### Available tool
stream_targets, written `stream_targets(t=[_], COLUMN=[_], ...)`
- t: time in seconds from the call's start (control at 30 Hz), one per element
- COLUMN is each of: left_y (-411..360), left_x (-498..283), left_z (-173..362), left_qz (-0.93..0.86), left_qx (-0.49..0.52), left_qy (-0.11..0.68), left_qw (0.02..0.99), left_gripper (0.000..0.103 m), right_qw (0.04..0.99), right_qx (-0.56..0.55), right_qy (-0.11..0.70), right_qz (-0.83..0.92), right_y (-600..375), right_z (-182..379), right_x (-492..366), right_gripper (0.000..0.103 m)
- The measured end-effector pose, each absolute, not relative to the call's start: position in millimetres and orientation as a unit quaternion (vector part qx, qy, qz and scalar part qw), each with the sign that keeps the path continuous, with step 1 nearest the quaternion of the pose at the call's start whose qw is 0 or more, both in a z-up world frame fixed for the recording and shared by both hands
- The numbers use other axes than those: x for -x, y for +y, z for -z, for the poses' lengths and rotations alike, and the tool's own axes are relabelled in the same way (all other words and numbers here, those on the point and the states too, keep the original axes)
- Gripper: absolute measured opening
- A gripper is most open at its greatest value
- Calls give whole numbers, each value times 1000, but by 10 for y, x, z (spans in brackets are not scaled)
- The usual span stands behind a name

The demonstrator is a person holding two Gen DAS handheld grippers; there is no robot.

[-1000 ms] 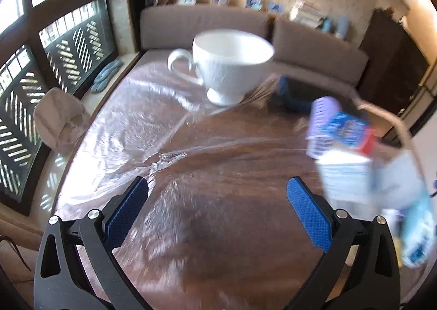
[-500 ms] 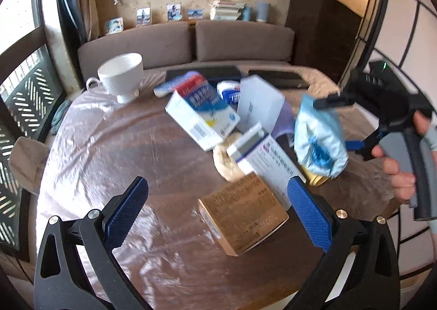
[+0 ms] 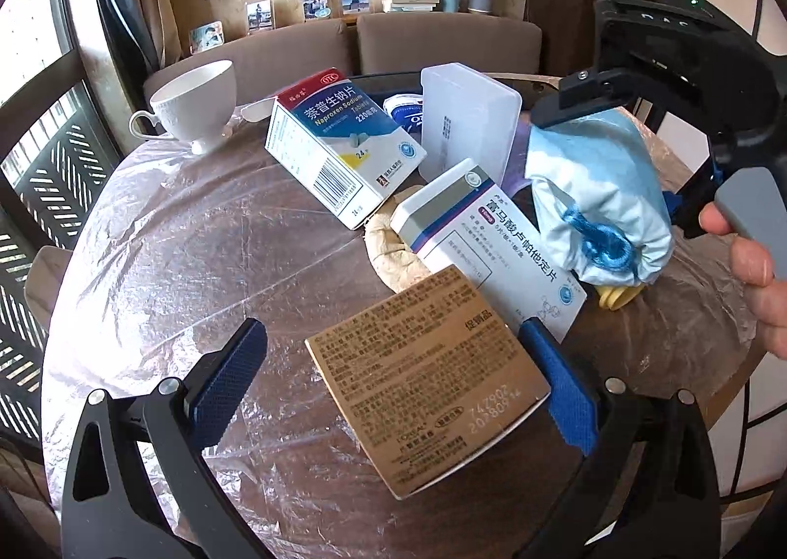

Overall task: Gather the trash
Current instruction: 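Grasp the light blue paper bag with the right tool and lift it, then grasp the brown cardboard box with the left tool while the right tool holds the blue bag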

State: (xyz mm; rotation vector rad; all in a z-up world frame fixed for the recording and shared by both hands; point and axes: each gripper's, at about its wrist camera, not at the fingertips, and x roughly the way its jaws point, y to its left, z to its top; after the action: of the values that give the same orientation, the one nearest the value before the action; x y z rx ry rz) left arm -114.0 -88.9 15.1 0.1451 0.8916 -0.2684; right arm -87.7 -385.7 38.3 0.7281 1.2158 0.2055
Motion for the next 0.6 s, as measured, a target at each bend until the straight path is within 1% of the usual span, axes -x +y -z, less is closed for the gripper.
stream_targets(t=[0.07, 0.13, 0.33, 0.37, 0.4, 0.43, 0.6], left_y=[-879, -877, -864, -863, -863, -864, -871], left_x=[1137, 1153, 1190, 1188, 1193, 1199, 1220], left_z=[-150, -152, -161, -164, -170, -180, -215], left_qz=[132, 133, 133, 134, 135, 138, 146], left_qx=[-66, -66, -73, -73, -73, -72, -71], left_qy=[430, 431, 424, 424, 423, 421, 417], left_qw=[891, 890, 893, 893, 893, 893, 894], left_gripper=[102, 102, 102, 102, 99, 96, 85], right_qw=[755, 757, 761, 763, 764, 765, 776], right_qx=[-333, -332, -331, -330, -330, -330, -326], right_qy=[556, 553, 543, 539, 537, 534, 514], right_qz=[-99, -105, -128, -134, -138, -143, -165], right_y=[-3836, -3844, -3975, -3986, -3995, -4009, -4057], right_z=[-363, -360, -419, -432, -444, -460, -536], right_x=[871, 883, 920, 921, 913, 909, 942], right_gripper=[99, 96, 82, 77, 72, 72, 59])
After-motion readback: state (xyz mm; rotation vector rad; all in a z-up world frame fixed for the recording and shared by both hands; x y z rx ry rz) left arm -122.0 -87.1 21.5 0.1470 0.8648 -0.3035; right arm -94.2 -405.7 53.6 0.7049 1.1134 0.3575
